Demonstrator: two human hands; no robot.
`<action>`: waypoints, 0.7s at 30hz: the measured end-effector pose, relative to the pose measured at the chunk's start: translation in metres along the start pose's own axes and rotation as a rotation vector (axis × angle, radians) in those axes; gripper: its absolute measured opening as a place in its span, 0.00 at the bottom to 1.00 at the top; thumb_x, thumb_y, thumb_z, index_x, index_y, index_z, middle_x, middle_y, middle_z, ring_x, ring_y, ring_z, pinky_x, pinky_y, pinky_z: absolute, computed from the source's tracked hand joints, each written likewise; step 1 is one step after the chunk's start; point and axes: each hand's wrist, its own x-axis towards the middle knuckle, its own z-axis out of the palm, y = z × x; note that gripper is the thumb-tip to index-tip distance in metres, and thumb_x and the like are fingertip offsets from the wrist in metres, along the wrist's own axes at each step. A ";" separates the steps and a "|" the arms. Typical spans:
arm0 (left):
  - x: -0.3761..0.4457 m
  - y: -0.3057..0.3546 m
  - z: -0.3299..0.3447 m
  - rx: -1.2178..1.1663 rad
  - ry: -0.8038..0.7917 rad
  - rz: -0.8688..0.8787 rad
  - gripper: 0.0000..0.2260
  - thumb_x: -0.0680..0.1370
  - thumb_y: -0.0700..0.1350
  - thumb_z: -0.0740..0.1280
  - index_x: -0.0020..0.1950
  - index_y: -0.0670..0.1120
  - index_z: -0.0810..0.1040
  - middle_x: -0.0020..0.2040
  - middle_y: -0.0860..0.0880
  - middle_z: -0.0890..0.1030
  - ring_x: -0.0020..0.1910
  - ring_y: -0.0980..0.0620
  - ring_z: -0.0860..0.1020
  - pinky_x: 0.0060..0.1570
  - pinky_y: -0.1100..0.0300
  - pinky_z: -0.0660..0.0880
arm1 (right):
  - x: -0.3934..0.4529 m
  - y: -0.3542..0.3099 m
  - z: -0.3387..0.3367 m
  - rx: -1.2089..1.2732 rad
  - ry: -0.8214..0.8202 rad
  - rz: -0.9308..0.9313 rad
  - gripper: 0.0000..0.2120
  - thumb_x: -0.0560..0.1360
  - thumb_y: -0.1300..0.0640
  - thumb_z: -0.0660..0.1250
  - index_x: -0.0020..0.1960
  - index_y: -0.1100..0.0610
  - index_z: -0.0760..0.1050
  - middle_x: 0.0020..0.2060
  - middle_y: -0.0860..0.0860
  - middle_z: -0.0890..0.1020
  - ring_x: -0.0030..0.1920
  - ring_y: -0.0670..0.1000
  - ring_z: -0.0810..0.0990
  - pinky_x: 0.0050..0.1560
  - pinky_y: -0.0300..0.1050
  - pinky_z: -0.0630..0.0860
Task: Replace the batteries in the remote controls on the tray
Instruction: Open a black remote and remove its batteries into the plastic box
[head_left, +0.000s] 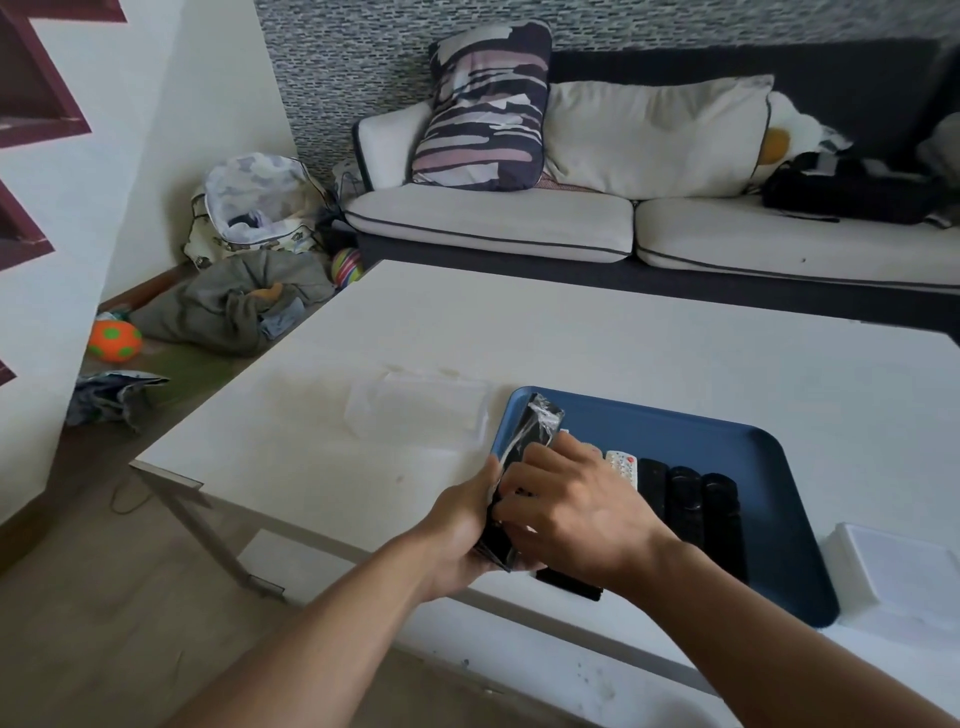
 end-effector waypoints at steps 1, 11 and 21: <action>0.001 0.000 -0.001 -0.011 -0.010 0.001 0.26 0.84 0.61 0.55 0.52 0.44 0.85 0.48 0.39 0.85 0.44 0.40 0.83 0.55 0.35 0.77 | 0.001 -0.001 0.000 0.016 0.009 0.010 0.05 0.74 0.58 0.67 0.41 0.52 0.81 0.38 0.48 0.80 0.39 0.53 0.74 0.42 0.48 0.70; 0.006 0.002 0.005 0.092 0.073 0.225 0.21 0.86 0.56 0.52 0.64 0.46 0.79 0.52 0.45 0.87 0.45 0.46 0.84 0.50 0.51 0.76 | 0.007 -0.002 -0.030 0.962 0.241 1.212 0.11 0.78 0.63 0.63 0.47 0.52 0.82 0.33 0.47 0.84 0.35 0.45 0.82 0.40 0.41 0.79; 0.008 0.005 0.009 -0.175 0.062 0.204 0.20 0.85 0.53 0.56 0.67 0.42 0.78 0.59 0.40 0.84 0.56 0.43 0.83 0.54 0.50 0.78 | 0.007 -0.017 -0.012 0.453 -0.056 0.911 0.12 0.80 0.53 0.64 0.59 0.45 0.82 0.45 0.44 0.78 0.42 0.45 0.77 0.41 0.37 0.71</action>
